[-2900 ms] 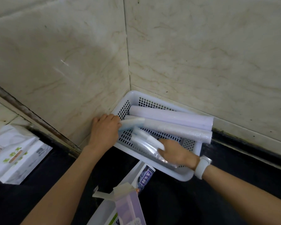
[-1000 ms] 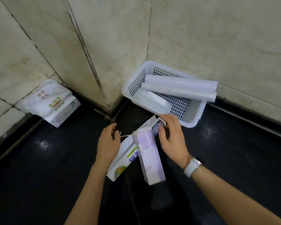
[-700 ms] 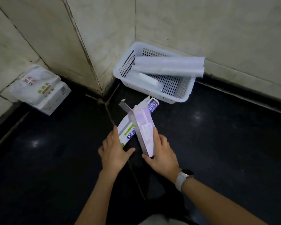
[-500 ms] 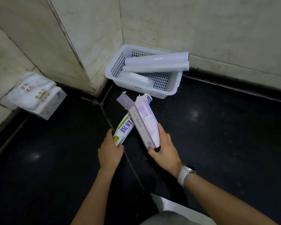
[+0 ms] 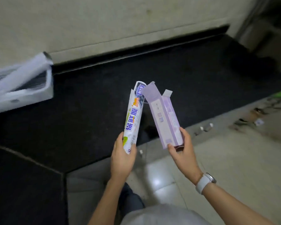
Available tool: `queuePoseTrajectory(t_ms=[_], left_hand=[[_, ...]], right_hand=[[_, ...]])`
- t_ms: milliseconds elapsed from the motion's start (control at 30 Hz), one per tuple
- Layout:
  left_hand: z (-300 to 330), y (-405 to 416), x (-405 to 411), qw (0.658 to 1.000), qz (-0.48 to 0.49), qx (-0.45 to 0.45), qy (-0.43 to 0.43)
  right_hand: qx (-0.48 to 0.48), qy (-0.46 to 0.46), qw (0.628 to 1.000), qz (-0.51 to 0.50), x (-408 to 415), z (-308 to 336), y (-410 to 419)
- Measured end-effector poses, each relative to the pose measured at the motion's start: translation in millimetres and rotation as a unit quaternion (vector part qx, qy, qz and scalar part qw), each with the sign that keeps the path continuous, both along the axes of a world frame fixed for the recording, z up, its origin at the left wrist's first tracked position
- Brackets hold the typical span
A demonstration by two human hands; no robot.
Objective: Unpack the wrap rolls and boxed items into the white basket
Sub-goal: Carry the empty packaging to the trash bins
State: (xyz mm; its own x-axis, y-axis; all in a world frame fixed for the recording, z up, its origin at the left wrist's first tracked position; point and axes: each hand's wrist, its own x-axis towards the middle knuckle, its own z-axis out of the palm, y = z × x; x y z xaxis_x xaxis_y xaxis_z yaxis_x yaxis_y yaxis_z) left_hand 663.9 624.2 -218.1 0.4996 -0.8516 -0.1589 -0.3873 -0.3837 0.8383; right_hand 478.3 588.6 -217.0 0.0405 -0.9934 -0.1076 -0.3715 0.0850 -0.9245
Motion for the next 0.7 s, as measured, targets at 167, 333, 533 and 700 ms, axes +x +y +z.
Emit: queuePoseTrajectory(t_ms=[167,333,533,700], left_hand=[[-13,-6,-174,0.963,-0.266,0.050,-0.015],[-24,-1,-341,0.863,-0.497,0.086,-0.034],[-58,31,-524,0.721,-0.679,0.124,-0.060],[-99,61,-692,0.607,-0.769,0.172,-0.108]], right_hand=[[0.060,0.021,0.964,-0.258,-179,-16,83],[0.121,-0.013,0.874,-0.470,-298,-32,171],[0.153,-0.067,0.725,-0.668,-407,-52,254],[0.179,-0.112,0.640,-0.738,-522,-94,296]])
